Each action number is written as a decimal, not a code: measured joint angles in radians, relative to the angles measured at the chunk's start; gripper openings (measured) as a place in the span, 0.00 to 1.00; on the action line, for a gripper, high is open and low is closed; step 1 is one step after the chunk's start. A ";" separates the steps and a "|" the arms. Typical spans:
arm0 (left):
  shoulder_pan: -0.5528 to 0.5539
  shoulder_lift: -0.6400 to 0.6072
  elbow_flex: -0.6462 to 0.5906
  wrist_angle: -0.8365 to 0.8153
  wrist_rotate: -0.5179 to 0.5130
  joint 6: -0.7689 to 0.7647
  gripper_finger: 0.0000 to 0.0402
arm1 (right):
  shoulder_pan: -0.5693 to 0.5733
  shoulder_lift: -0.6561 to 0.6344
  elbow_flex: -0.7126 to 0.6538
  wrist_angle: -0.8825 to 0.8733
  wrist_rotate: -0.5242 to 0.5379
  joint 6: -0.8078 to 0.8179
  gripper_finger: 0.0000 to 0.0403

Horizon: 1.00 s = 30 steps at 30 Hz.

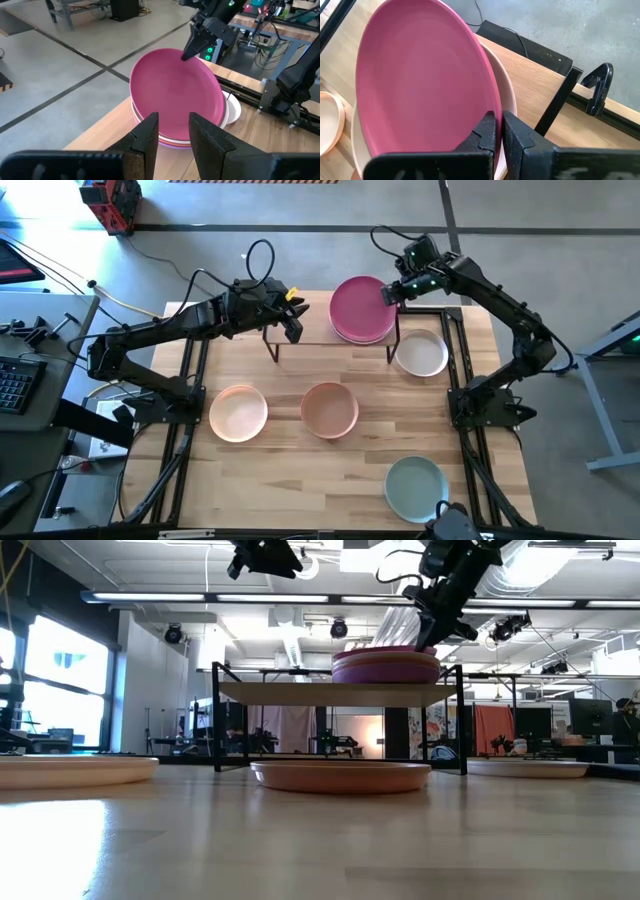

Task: Place and stack plates onto a shelf
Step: Stack the pink plate on top of the gray plate

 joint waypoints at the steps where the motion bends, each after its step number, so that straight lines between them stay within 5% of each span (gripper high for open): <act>1: 0.000 0.000 0.000 0.000 0.000 0.000 0.24 | 0.000 0.000 0.000 0.000 0.000 0.000 0.00; 30: 0.000 0.000 0.000 0.000 -0.025 0.000 0.24 | 0.001 0.000 0.000 -0.019 -0.011 0.029 0.00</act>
